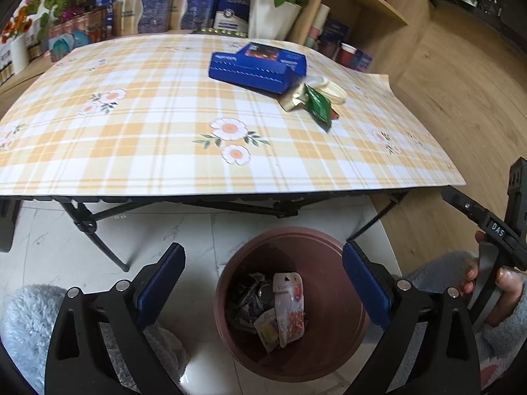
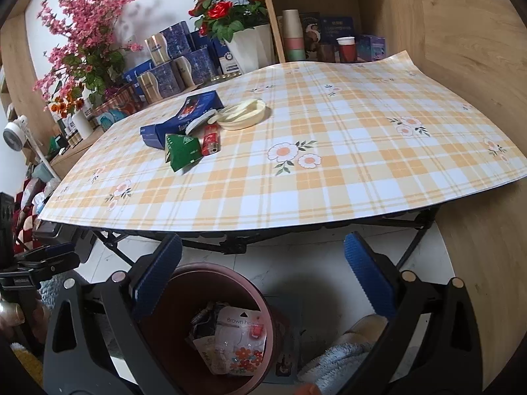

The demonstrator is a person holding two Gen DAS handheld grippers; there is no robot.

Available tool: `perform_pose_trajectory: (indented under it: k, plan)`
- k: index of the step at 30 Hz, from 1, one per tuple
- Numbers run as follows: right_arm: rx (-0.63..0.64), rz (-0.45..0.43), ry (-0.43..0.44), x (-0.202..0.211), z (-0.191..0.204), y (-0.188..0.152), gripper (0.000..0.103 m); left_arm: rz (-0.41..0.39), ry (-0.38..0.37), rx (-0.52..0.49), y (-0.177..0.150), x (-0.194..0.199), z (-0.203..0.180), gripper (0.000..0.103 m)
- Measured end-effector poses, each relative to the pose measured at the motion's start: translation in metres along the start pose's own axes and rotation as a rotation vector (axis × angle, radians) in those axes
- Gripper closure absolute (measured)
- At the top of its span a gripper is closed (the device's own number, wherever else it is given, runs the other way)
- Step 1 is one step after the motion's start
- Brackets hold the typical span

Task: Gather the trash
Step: 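Reach the right tool toward the green snack wrapper on the table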

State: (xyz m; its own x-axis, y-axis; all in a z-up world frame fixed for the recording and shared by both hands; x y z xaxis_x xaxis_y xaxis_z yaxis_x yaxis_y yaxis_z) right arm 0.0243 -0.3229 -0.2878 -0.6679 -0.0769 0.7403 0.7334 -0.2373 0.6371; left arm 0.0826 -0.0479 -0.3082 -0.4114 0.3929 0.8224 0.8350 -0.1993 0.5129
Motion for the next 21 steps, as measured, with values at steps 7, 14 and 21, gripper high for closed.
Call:
perform_pose_trajectory:
  k: [7,14,21]
  plan:
    - [0.018,0.016,-0.014,0.000,0.000,0.010,0.006,-0.050,0.016,0.017,0.009,0.014,0.005,0.006]
    - [0.212,0.045,0.033,-0.015,0.040,0.041,0.006,-0.145,-0.015,0.052,0.038,0.044,0.016,0.006]
    - [0.391,0.166,0.013,-0.066,0.084,0.072,0.006,-0.299,0.049,0.010,0.073,0.070,0.030,0.006]
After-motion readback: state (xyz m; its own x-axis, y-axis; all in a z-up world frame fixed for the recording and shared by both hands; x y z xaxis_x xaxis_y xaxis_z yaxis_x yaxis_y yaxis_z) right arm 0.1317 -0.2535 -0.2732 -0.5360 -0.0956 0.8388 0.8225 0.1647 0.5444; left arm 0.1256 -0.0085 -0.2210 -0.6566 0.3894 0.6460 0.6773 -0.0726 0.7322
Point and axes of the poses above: each gripper's, at about its wrist camera, not at the fingertips, and x roughly against the way its jaws point, z to its left, y to its top, the point moved 9 cm from there along -x, roughly the way its jaws point, and after that the axes turned 7 degrees about z, right-handed, at the moved point
